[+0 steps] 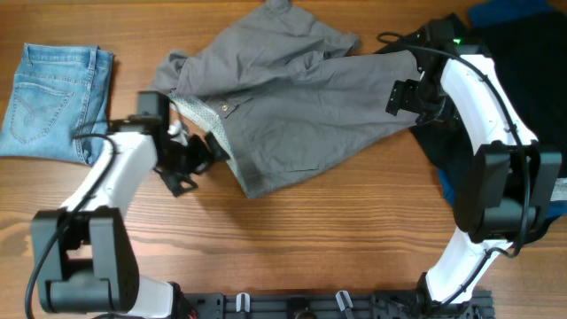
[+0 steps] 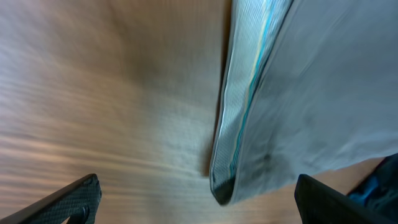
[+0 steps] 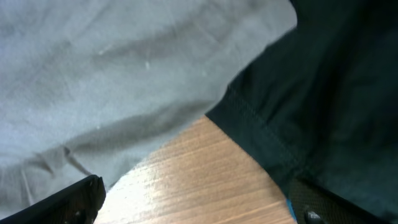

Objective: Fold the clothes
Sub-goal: 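Pull the shorts apart with both grippers and spread them flat at center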

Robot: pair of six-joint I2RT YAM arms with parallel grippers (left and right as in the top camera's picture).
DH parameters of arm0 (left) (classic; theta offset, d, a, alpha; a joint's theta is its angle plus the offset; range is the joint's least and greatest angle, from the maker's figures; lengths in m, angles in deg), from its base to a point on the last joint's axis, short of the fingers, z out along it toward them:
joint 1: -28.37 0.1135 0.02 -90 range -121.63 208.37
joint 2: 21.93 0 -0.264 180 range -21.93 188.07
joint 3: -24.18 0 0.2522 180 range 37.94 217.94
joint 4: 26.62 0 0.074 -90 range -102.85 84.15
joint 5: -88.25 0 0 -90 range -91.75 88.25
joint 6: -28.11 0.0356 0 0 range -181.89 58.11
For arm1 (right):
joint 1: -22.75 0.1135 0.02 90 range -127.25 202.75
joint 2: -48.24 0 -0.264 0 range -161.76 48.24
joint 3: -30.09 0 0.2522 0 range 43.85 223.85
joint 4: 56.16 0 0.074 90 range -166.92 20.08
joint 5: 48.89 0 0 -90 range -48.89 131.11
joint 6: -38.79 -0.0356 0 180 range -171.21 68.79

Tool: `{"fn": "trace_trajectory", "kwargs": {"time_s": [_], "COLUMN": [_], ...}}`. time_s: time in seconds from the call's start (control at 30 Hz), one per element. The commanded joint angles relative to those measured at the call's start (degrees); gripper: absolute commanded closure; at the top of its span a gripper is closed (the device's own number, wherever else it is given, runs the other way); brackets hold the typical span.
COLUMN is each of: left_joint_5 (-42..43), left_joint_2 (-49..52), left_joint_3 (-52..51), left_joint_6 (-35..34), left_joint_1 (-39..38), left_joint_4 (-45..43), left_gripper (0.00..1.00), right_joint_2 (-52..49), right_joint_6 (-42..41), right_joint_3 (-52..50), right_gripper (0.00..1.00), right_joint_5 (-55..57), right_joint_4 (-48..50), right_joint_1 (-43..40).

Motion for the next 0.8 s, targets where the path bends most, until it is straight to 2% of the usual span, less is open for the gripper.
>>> {"fn": "trace_trajectory", "kwargs": {"time_s": [0.0, 0.13, 0.17, 0.2, 0.23, 0.27, 0.37, 0.47, 0.53, 0.6, 0.67, 0.77], "left_joint_5": [4.8, 4.5, 3.2, 1.2, -1.6, -5.6, -12.1, -24.8, -25.7, -22.3, -20.7, -20.8], "left_joint_2": [1.5, 1.8, 2.3, 2.7, 3.1, 3.2, 1.6, -7.3, -13.0, -19.3, -21.2, -20.5], "left_joint_3": [-5.5, -9.7, -10.3, -10.3, -10.3, -10.3, -10.3, -7.8, -5.4, -4.8, -4.8, -4.8], "left_joint_6": [-16.4, -29.0, -30.6, -31.0, -31.0, -30.9, -28.5, -17.7, -12.8, -12.1, -9.2, -9.2], "left_joint_1": [-8.3, -18.6, -21.5, -23.1, -24.5, -25.0, -20.1, -1.2, 10.7, 23.5, 28.1, 27.9], "left_joint_4": [-4.7, -16.5, -20.5, -21.5, -21.6, -19.0, -8.5, 7.5, 11.4, 14.0, 14.5, 15.0], "left_gripper": [0.00, 0.02, 0.11, 0.23, 0.50, 0.96, 0.96, 0.96, 0.96, 0.96, 0.96, 0.96], "right_joint_2": [-0.5, -0.5, -0.5, -0.5, -0.5, -0.5, -0.5, -0.5, -0.5, -0.5, -0.5, -0.5], "right_joint_6": [-1.3, -0.5, -0.6, -0.6, -0.5, -0.5, -0.5, -0.5, -0.5, 0.7, 1.2, 1.0], "right_joint_3": [0.2, 0.2, 0.2, 0.2, 0.2, 0.2, 0.2, -0.3, -0.9, -2.7, -4.4, -6.1], "right_gripper": [0.00, 0.00, 0.00, 0.00, 0.00, 0.00, 0.01, 0.00, 0.00, 0.00, 0.00, 0.00], "right_joint_5": [-3.1, -3.3, -3.3, -3.3, -3.3, -3.2, -3.3, -8.7, -12.8, -17.8, -21.4, -23.7], "right_joint_4": [-0.9, -1.6, -1.9, -2.1, -2.5, -3.0, -4.1, -8.3, -9.6, -11.0, -10.6, -8.9], "right_joint_1": [-0.2, -0.2, -0.2, -0.2, -0.2, -0.2, -0.2, -0.2, -0.1, 0.3, 1.0, 3.2]}}
